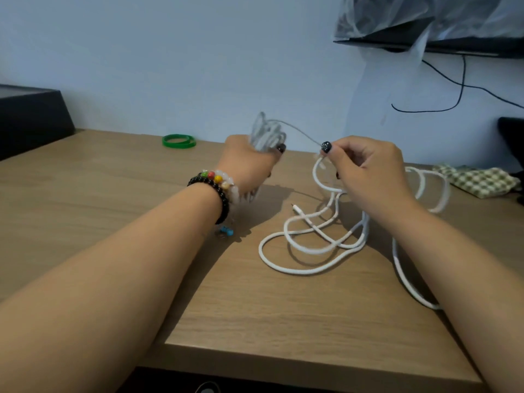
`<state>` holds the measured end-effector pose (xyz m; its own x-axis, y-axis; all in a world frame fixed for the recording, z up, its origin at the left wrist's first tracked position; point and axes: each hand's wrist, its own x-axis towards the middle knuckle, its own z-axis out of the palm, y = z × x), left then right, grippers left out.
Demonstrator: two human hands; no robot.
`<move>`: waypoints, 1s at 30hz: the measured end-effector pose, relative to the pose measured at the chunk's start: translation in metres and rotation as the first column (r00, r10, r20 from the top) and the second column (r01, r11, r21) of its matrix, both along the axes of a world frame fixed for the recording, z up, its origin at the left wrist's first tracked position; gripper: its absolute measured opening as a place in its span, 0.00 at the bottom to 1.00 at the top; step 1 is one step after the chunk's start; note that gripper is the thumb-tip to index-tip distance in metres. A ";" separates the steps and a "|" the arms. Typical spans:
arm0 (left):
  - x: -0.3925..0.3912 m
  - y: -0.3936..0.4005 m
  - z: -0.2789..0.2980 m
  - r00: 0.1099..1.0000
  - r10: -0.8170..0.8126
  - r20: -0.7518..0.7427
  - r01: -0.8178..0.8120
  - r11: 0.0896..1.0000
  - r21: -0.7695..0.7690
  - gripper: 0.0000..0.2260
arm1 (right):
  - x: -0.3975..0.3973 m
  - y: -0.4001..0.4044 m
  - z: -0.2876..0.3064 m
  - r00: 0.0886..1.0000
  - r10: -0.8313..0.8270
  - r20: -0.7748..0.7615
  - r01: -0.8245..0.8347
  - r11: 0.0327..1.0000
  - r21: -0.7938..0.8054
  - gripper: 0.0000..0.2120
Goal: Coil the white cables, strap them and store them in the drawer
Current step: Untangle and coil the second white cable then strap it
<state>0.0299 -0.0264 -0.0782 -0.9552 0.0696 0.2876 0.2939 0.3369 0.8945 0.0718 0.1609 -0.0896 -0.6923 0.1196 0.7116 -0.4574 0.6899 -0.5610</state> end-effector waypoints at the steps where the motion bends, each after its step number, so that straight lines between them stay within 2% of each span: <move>1: -0.002 -0.003 0.001 0.998 0.043 0.035 -0.046 0.994 0.097 0.10 | -0.001 0.000 0.000 1.000 -0.006 0.004 0.006 1.000 -0.001 0.09; 3: -0.005 -0.005 0.000 0.994 0.092 0.067 -0.104 0.973 0.205 0.09 | -0.001 -0.002 0.000 1.000 0.002 0.009 -0.002 1.000 -0.004 0.09; 5: -0.006 -0.004 -0.003 0.993 0.063 0.104 -0.091 0.953 0.288 0.09 | 0.000 -0.005 -0.001 1.000 0.019 0.024 -0.019 1.000 0.000 0.09; 9: -0.003 0.000 -0.006 0.976 -0.183 0.114 0.114 0.886 0.450 0.10 | 0.002 -0.006 -0.001 0.997 0.047 0.054 -0.045 0.998 -0.040 0.08; 11: -0.001 0.000 -0.006 0.963 -0.252 0.092 0.173 0.845 0.506 0.10 | 0.004 -0.007 -0.001 0.997 0.060 0.054 -0.057 0.997 -0.057 0.07; 17: 0.004 0.003 -0.005 0.959 -0.276 0.064 0.212 0.848 0.485 0.17 | 0.013 -0.021 -0.002 0.987 0.160 0.029 -0.160 0.987 0.004 0.07; 22: 0.006 0.006 -0.006 0.949 -0.299 0.104 0.221 0.861 0.458 0.23 | 0.015 -0.024 0.000 0.977 0.210 -0.034 -0.209 0.978 0.024 0.06; 27: 0.002 0.003 -0.006 0.906 -0.392 0.156 0.280 0.835 0.474 0.19 | 0.012 -0.023 -0.002 0.960 0.278 0.019 -0.278 0.946 0.169 0.09; 30: 0.001 0.003 -0.008 0.908 -0.386 0.164 0.269 0.835 0.480 0.14 | 0.012 -0.024 -0.003 0.947 0.314 0.064 -0.321 0.919 0.230 0.10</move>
<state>0.0305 -0.0232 -0.0864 -0.9410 0.3145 0.1246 0.0690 -0.1824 0.9808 0.0836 0.1371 -0.0924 -0.6843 -0.2775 0.6743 -0.6621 0.6239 -0.4151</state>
